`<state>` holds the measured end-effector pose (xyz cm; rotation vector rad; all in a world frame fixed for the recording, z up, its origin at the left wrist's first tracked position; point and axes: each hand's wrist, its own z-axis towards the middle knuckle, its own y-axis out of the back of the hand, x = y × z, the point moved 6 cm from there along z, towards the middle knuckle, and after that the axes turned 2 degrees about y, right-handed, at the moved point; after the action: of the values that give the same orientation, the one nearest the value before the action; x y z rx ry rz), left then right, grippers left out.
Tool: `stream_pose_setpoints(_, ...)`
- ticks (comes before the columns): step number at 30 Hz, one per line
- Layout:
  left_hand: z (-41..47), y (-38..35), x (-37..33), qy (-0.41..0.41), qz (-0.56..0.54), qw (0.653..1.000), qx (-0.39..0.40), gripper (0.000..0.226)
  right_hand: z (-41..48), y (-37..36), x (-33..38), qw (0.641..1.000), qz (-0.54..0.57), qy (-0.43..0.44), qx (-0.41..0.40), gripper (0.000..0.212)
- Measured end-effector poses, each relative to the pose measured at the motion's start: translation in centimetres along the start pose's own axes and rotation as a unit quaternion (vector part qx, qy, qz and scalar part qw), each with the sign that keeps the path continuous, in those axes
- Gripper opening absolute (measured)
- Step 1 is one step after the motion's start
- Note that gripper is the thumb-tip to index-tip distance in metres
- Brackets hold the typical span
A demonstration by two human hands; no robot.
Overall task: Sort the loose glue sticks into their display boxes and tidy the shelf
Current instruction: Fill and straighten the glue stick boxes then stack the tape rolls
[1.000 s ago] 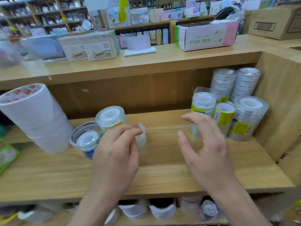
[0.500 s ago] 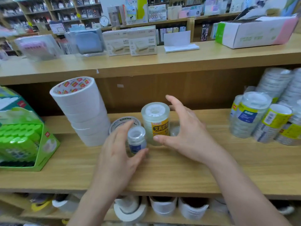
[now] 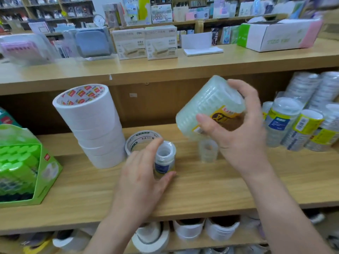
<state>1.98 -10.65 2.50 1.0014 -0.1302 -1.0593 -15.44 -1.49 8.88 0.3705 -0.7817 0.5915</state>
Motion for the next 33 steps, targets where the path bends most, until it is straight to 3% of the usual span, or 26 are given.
stream_pose_setpoints(5, 0.1, -0.1, -0.1, 0.028, -0.097, 0.995, 0.026, 0.079, -1.9, 5.4, -0.1, 0.994, -0.085, -0.037, -0.051, 0.069)
stream_pose_setpoints(10, 2.2, 0.2, -4.1, 0.036, -0.253, 0.964, 0.073, 0.073, -4.1, 9.3, -2.1, 0.972, -0.198, -0.108, -0.068, 0.076)
stream_pose_setpoints(16, 7.4, -3.3, -11.4, -0.071, -0.151, 0.973, 0.159, 0.067, -5.7, 11.1, -4.3, 0.947, -0.28, -0.138, -0.076, 0.073)
stream_pose_setpoints(24, 11.2, -10.3, -14.6, -0.1, -0.063, 0.973, 0.197, 0.061, -6.2, 13.0, -6.0, 0.939, -0.298, -0.134, -0.107, 0.074)
stream_pose_setpoints(27, 11.0, -9.9, -14.0, -0.096, -0.086, 0.972, 0.195, 0.062, -6.4, 13.2, -6.4, 0.942, -0.295, -0.121, -0.109, 0.075)
stream_pose_setpoints(31, 12.5, -7.7, -13.1, -0.033, -0.254, 0.956, 0.143, 0.06, -6.5, 13.3, -6.8, 0.944, -0.289, -0.105, -0.117, 0.077)
stream_pose_setpoints(33, 13.7, -7.5, -13.8, -0.05, -0.255, 0.957, 0.131, 0.061, -6.5, 13.3, -6.8, 0.945, -0.288, -0.1, -0.12, 0.079)
